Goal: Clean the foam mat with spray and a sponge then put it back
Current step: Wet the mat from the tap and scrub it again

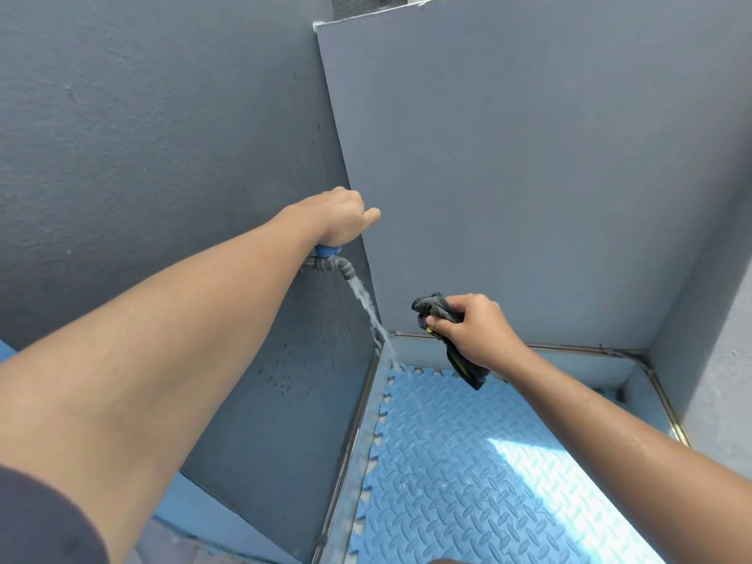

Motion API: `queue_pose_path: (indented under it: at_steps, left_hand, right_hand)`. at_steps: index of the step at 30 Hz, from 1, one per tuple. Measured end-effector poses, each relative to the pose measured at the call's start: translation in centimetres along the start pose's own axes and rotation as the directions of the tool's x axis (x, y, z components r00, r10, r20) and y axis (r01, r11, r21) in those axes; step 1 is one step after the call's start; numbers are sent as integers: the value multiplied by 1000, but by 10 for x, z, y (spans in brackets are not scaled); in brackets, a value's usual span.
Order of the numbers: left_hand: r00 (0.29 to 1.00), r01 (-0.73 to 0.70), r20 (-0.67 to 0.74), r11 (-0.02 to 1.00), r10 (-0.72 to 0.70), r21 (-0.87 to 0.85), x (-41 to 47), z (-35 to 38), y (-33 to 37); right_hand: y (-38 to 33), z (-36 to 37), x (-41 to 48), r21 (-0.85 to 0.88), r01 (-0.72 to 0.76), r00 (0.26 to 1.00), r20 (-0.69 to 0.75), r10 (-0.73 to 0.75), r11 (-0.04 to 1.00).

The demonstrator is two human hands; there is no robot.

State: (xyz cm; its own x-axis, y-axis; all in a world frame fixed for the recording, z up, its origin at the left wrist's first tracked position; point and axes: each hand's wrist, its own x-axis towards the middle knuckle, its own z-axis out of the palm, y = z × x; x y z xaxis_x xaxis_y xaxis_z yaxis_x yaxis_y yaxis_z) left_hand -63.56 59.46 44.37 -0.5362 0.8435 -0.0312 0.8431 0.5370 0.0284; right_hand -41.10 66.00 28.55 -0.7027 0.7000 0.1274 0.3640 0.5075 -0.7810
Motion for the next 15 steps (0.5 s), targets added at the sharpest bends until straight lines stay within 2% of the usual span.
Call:
queue_pose_path:
  at_steps: [15]
  left_hand:
    - [1000, 16, 2, 1000, -16, -27, 0, 0, 3]
  right_hand:
    - [-3, 9, 7, 23, -10, 1000, -17, 11, 1000]
